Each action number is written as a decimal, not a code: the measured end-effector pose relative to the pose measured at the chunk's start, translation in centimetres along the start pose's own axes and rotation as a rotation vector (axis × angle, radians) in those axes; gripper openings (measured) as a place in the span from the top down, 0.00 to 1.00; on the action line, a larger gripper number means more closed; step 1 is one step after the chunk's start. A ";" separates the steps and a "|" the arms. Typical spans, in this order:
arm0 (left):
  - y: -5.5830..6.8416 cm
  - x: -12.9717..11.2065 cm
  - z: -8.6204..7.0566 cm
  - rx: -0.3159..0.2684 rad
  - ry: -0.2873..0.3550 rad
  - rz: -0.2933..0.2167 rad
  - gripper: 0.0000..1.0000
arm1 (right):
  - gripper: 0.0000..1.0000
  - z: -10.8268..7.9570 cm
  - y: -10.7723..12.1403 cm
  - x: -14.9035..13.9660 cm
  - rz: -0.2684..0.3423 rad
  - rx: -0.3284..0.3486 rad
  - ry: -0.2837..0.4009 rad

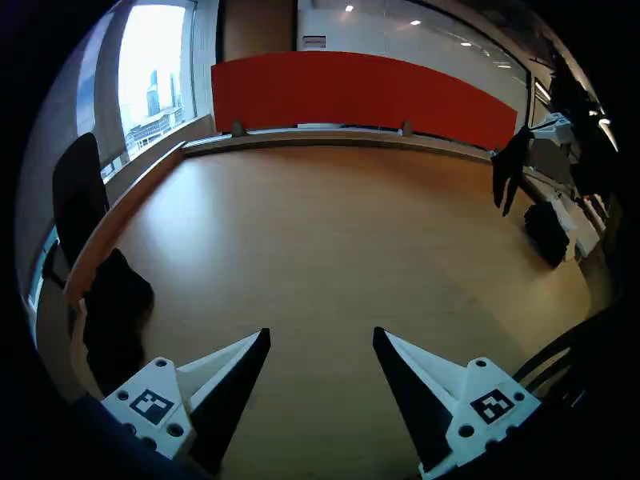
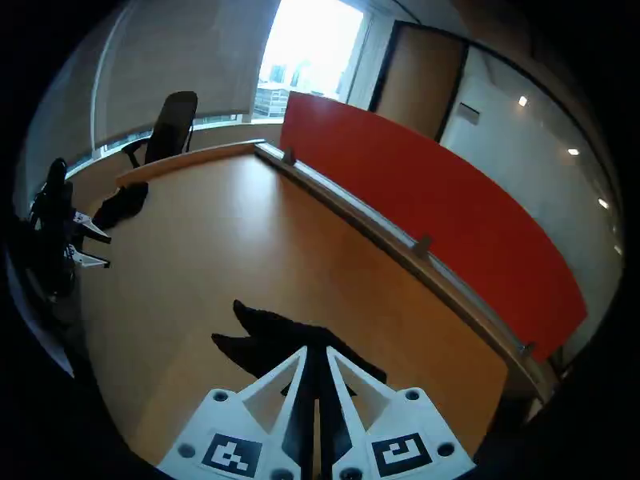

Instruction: Fold towel

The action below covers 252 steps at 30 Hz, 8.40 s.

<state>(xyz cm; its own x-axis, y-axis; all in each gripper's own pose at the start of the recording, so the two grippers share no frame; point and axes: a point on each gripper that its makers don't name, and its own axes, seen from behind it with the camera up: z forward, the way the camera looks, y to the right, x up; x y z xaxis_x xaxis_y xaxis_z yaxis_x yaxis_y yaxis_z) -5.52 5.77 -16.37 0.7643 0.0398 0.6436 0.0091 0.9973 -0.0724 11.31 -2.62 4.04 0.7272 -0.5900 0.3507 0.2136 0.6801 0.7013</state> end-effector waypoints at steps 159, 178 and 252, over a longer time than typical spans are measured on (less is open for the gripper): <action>3.7 0.2 0.1 -0.030 -0.057 0.130 0.05 | 0.98 -11.7 7.9 -37.9 0.476 -0.274 -0.549; 3.5 0.6 0.3 -0.028 -0.051 0.120 0.05 | 0.74 -12.4 8.0 -36.5 0.453 -0.305 -0.495; 1.0 -0.1 -1.8 0.041 -0.039 0.054 0.05 | 0.12 -4.4 14.4 -26.2 0.537 -0.360 -0.264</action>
<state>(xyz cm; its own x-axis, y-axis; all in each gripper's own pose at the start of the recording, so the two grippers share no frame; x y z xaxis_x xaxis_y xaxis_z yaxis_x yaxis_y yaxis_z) -4.41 6.60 -17.92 0.7374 0.0947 0.6688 -0.0583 0.9954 -0.0766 -1.81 24.52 2.18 0.6197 -0.1870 0.7622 0.1050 0.9822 0.1557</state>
